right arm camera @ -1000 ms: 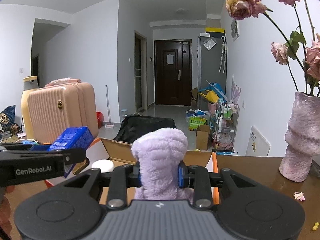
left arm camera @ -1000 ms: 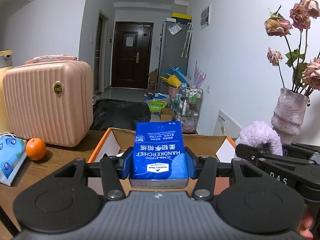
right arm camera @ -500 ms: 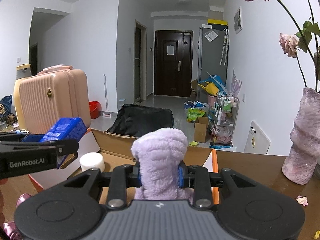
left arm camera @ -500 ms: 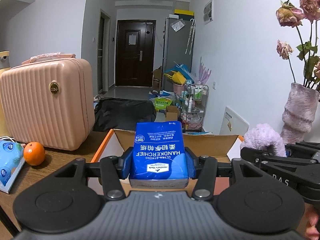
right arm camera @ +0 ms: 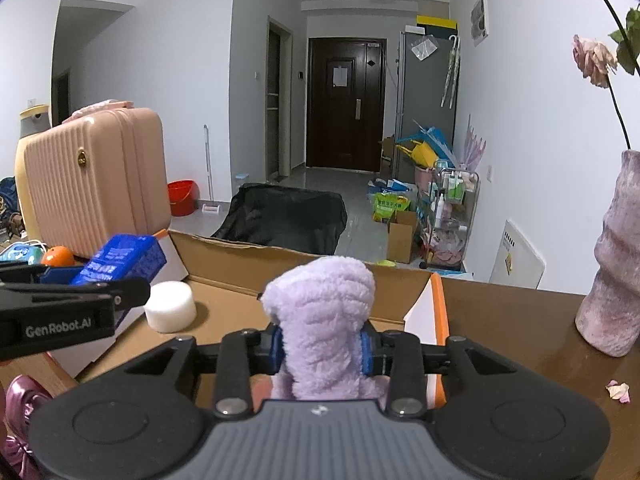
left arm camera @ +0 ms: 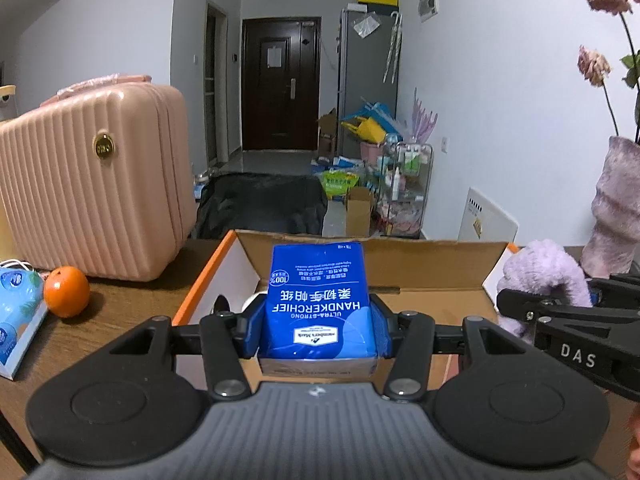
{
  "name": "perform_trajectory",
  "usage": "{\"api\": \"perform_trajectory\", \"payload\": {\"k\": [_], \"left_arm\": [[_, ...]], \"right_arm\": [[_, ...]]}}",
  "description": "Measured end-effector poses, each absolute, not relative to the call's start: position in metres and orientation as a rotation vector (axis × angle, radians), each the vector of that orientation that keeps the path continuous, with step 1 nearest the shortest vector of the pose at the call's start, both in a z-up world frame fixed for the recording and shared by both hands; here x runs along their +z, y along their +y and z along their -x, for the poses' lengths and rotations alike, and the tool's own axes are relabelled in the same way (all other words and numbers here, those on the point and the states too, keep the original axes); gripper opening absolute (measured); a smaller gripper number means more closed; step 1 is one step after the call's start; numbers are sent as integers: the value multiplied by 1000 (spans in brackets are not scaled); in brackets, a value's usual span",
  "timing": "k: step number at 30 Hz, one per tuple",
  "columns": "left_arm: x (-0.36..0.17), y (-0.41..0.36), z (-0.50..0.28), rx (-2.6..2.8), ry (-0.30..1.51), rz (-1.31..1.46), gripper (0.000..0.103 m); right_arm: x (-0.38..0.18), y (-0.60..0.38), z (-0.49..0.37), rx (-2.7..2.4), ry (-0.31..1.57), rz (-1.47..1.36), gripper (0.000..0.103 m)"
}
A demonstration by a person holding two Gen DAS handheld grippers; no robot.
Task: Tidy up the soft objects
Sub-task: 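Lower the tissue pack and sock into the box and open both grippers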
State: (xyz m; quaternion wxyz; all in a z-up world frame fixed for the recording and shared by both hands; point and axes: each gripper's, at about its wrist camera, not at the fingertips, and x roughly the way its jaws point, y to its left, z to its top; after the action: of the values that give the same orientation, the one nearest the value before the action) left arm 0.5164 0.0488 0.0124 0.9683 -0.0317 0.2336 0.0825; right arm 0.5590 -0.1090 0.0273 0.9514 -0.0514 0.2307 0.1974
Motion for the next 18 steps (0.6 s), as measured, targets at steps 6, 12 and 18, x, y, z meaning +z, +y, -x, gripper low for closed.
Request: {"api": "perform_trajectory", "payload": {"k": [6, 12, 18], "left_arm": [[8, 50, -517, 182, 473, 53, 90], [11, 52, -512, 248, 427, 57, 103], [12, 61, -513, 247, 438, 94, 103]], "right_arm": [[28, -110, -556, 388, 455, 98, 82], [29, -116, -559, 366, 454, 81, 103], [26, -115, -562, 358, 470, 91, 103]]}}
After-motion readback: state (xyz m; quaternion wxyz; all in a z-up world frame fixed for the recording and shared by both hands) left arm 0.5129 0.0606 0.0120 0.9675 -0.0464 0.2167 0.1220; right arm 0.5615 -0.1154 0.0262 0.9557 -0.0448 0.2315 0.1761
